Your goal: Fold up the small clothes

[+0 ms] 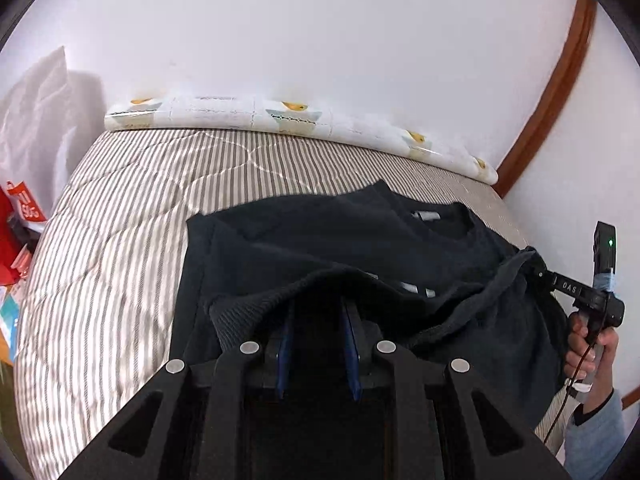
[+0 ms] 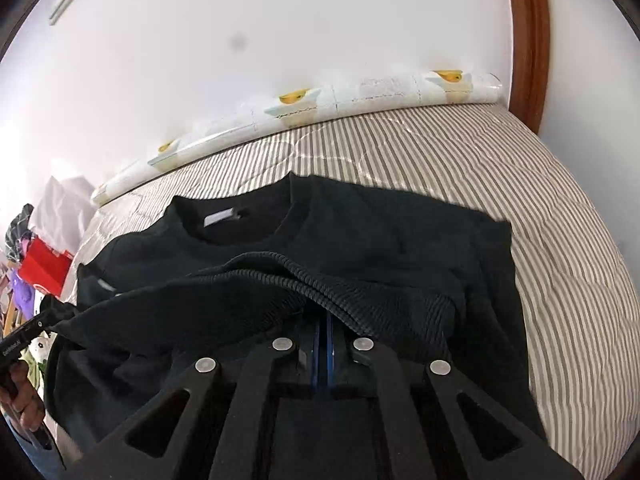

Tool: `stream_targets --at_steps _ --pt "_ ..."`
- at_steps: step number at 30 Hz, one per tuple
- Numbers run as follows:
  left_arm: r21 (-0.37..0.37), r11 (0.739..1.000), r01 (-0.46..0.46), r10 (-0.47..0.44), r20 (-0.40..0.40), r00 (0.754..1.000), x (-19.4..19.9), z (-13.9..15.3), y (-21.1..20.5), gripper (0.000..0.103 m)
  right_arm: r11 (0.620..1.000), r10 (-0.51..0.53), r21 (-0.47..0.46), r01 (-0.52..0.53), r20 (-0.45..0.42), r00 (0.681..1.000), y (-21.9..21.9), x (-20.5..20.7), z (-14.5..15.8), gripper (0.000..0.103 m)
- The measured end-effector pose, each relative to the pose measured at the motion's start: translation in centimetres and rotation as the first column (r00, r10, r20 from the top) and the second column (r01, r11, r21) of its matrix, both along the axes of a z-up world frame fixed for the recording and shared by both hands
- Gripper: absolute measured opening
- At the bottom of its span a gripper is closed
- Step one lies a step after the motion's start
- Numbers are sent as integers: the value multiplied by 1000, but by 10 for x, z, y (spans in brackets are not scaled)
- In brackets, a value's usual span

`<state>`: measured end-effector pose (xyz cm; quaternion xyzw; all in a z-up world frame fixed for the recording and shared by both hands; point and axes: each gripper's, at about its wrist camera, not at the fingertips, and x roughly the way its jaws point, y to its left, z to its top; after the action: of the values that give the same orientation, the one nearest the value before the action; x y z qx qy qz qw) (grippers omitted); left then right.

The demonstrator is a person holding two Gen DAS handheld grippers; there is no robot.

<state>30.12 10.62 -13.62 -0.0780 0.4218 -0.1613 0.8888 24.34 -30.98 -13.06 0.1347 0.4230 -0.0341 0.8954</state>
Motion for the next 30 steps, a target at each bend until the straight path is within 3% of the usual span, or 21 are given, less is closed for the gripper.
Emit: stream_targets --at_steps 4,6,9,11,15,17,21,25,30 --pt "-39 999 15 -14 9 1000 19 9 -4 20 998 22 -53 -22 10 1000 2 9 10 0" --pt "-75 996 52 -50 27 998 19 20 -9 31 996 47 -80 -45 13 999 5 10 15 2" --pt "-92 991 99 -91 91 992 9 34 -13 51 992 71 -112 -63 70 995 4 0 34 13" --pt "-58 993 107 -99 121 988 0 41 -15 51 992 81 -107 -69 118 990 1 -10 49 31" --pt "-30 997 75 -71 109 991 -12 39 -2 52 991 71 -126 -53 142 987 -5 -27 62 37" --pt "-20 998 52 -49 101 994 -17 35 8 56 988 75 -142 -57 122 990 -8 -34 59 46" --pt "57 998 -23 19 74 997 -23 21 30 61 984 51 -172 -39 67 996 -14 -34 40 48" --pt "115 993 -30 27 26 999 -13 5 34 61 983 27 -182 -24 11 1000 -22 -13 15 48" --pt "148 989 -1 -8 62 998 8 0 30 61 990 -5 -141 -2 -44 999 -34 13 -10 48"
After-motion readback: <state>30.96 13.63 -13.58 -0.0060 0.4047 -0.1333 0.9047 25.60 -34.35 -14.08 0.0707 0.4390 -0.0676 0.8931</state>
